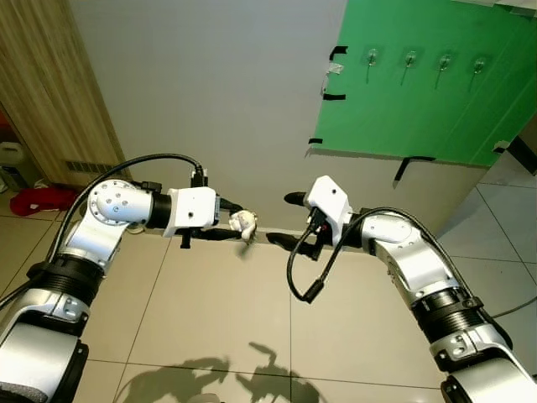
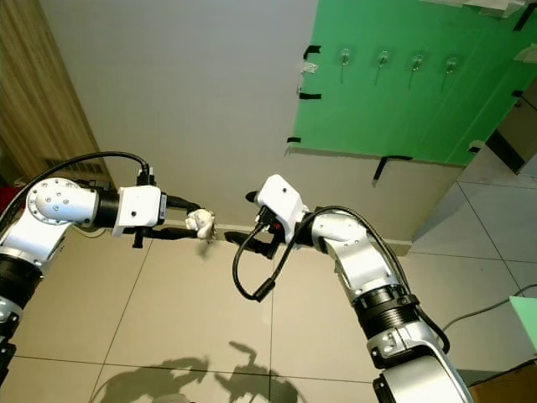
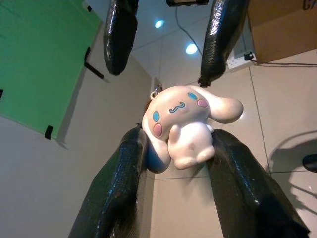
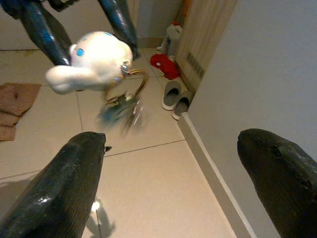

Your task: Hang keys on a hook

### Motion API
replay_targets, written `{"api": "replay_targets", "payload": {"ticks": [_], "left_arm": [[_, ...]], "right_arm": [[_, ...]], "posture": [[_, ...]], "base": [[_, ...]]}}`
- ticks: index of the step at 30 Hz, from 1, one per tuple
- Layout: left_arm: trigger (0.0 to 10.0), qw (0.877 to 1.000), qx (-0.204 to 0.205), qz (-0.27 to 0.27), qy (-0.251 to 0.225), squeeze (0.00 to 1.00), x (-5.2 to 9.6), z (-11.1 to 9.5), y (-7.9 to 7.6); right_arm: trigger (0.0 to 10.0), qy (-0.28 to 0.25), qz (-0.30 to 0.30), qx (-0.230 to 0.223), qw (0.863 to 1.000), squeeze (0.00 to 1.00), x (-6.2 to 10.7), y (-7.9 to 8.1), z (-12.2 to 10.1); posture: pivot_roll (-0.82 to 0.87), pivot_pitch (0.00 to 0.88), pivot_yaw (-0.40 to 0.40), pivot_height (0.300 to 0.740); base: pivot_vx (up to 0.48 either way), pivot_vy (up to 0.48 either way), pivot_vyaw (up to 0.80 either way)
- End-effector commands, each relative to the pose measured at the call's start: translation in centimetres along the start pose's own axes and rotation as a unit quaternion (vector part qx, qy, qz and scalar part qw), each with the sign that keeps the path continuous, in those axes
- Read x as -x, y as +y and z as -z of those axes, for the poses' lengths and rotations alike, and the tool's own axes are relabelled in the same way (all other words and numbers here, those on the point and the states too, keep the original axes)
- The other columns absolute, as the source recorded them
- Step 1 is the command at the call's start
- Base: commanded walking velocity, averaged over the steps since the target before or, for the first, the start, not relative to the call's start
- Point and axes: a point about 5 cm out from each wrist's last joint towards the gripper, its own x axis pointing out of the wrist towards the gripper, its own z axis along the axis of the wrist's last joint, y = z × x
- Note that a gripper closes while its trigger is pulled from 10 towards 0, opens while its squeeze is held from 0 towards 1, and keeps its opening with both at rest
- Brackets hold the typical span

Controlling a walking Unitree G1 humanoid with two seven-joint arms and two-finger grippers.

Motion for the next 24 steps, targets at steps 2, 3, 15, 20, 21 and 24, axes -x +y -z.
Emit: {"api": "replay_targets", "payload": {"ticks": [2,3,15,20,21,24], "left_arm": [[10.0,1.0,-0.02,0.005,-0.004,0.0,0.2,-0.9,0.8],[10.0,1.0,-0.021,0.005,-0.005,0.0,0.3,-1.0,0.8],[10.0,1.0,-0.017,0.008,-0.003,0.0,0.1,-0.9,0.6],[10.0,1.0,-0.017,0.01,-0.003,0.0,0.0,-0.9,0.5],[10.0,1.0,-0.016,0.012,-0.002,0.0,-0.1,-0.9,0.5],[10.0,1.0,-0.016,0.012,-0.001,0.0,-0.2,-0.9,0.5]], "right_arm": [[10.0,-0.008,-0.006,0.014,1.0,0.0,0.1,-0.3,-0.9],[10.0,-0.009,-0.006,0.012,1.0,0.0,0.1,-0.3,-0.9],[10.0,-0.047,-0.014,-0.029,0.998,0.0,-0.6,0.6,-1.9],[10.0,-0.049,-0.02,-0.033,0.998,0.0,-1.2,1.3,-2.0],[10.0,-0.046,-0.025,-0.035,0.998,0.0,-1.3,1.7,-2.0],[10.0,-0.043,-0.029,-0.038,0.998,0.0,-1.3,2.4,-1.9]], "posture": [[0.06,0.0,-0.054,0.74],[0.06,0.0,-0.054,0.74],[0.07,0.0,-0.053,0.74],[0.07,0.0,-0.05,0.74],[0.07,0.0,-0.05,0.74],[0.07,0.0,-0.05,0.74]], "base": [[0.0,0.0,0.0],[0.0,0.0,0.0],[0.0,0.0,0.0],[0.0,0.0,0.0],[0.0,0.0,0.0],[0.0,0.0,0.0]]}}
